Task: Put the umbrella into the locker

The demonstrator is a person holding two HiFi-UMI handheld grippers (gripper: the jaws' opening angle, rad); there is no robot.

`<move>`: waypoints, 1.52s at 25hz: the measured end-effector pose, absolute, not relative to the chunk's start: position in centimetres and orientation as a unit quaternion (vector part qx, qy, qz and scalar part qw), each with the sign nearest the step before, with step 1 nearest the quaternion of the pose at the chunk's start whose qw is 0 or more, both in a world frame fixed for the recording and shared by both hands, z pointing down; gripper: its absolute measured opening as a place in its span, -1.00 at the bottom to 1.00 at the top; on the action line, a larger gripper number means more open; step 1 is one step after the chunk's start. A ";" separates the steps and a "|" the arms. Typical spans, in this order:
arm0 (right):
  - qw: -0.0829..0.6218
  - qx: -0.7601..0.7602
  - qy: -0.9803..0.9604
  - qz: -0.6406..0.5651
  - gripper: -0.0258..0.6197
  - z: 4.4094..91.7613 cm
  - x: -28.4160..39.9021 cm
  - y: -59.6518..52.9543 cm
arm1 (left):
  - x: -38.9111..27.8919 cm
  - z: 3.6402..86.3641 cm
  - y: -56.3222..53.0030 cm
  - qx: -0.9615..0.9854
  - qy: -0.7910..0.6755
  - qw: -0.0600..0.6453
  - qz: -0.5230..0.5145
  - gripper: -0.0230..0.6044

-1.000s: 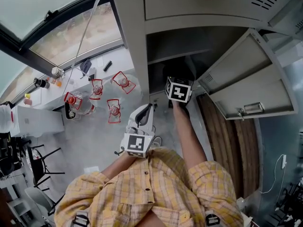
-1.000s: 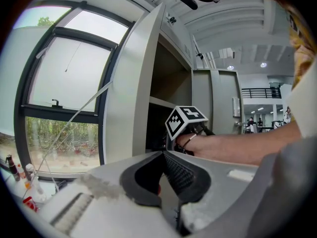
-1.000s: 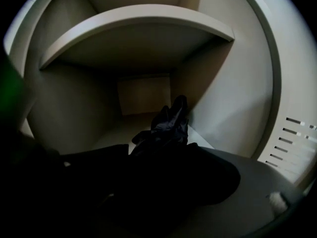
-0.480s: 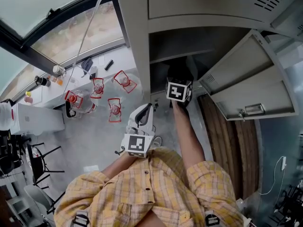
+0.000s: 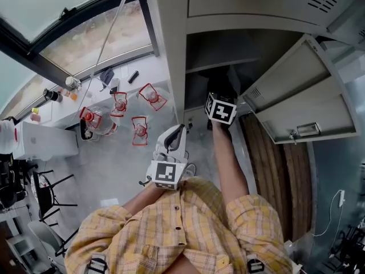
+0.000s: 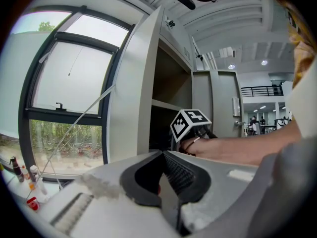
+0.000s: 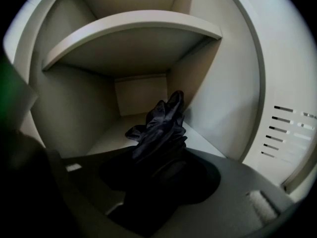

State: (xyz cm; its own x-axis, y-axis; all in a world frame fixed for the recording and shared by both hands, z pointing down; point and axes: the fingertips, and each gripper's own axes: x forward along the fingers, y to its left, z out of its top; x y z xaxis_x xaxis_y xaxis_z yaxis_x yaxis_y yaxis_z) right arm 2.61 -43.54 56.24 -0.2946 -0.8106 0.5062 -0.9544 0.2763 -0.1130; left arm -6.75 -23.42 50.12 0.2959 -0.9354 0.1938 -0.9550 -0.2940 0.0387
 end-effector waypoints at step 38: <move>0.073 0.543 -0.814 0.193 -0.26 49.6 7.5 -30.6 | -4.1 47.6 -18.3 0.814 -0.578 0.037 0.056 -0.93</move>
